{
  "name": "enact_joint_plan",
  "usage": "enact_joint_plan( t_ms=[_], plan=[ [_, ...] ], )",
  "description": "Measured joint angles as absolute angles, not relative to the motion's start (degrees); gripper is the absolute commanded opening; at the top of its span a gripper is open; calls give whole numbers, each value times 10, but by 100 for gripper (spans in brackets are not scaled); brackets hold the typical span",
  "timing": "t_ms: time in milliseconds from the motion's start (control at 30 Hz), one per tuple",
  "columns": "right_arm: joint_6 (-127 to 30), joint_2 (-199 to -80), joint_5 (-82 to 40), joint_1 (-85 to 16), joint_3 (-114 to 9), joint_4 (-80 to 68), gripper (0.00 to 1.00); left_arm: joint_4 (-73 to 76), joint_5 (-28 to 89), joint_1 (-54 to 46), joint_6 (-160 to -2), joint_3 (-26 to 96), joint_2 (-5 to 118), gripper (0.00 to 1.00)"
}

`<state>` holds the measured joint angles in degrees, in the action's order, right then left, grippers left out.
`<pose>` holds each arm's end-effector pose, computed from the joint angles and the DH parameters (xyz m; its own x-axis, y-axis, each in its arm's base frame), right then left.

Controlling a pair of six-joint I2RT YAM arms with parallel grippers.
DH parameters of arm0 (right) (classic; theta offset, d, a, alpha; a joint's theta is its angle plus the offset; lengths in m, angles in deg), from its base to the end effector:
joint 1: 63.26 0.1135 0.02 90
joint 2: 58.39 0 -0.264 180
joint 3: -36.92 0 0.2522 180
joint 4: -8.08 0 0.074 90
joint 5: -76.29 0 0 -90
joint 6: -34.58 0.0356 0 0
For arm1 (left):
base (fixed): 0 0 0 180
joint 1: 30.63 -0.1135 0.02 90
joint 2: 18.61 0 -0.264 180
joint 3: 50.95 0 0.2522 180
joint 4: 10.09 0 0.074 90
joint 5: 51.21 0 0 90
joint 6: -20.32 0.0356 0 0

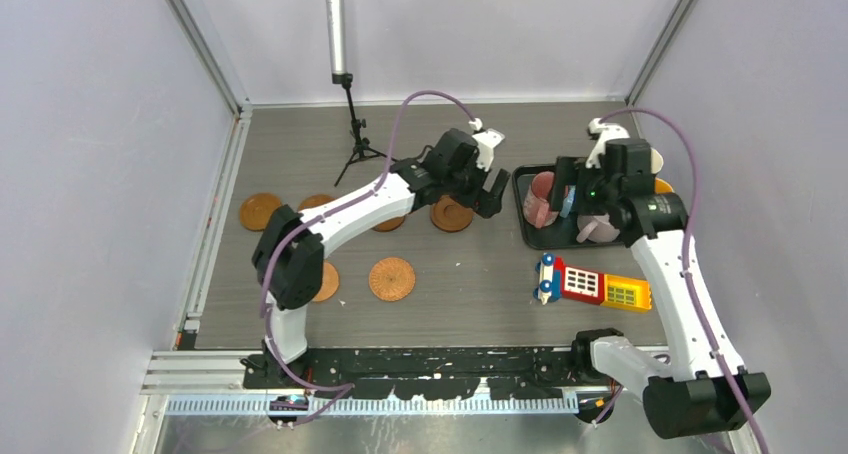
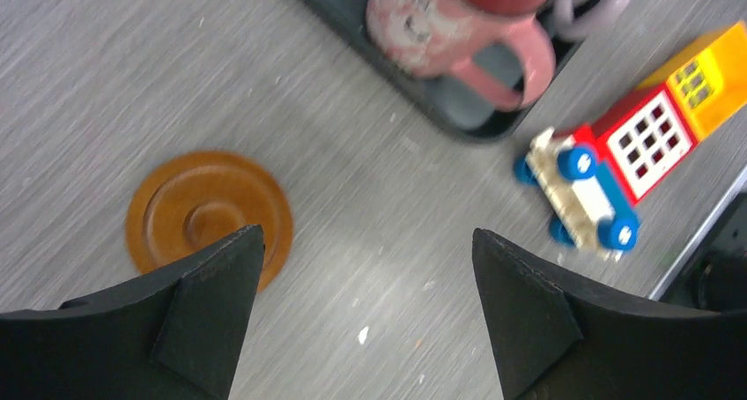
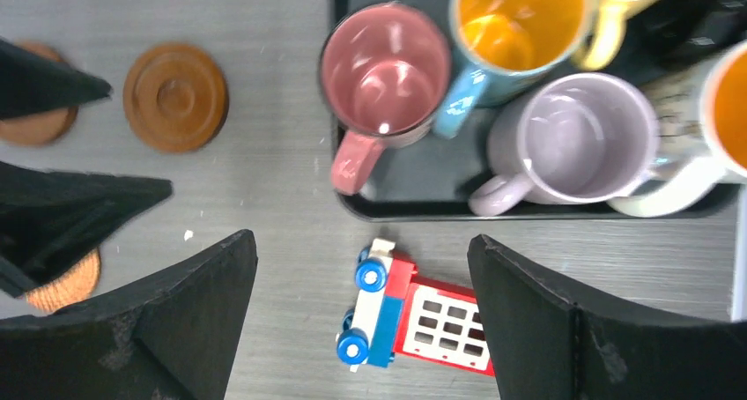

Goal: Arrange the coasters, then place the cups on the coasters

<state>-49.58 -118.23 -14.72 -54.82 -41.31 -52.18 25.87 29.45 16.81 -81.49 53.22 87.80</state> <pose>0.2059 0.0312 0.3482 -0.6730 0.0030 -0.7396 -0.0917 0.9919 0.0875 0.2882 -0.3224 0.2894 -0.5758 0.3285 -0.7487 0.7103 0.6545 -0.2591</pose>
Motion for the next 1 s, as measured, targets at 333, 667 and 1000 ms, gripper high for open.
enact_joint_plan(
  t_ms=[333,667,1000],
  plan=[
    [-497,-1216,-186,-743,-505,-562,94,223,378,277,-883,684,1020,96],
    [-507,-1248,-225,-818,-508,-581,94,237,516,330,-901,777,1117,79],
    [-509,-1247,-241,-821,-508,-582,94,241,570,318,-895,793,1158,50]
  ],
)
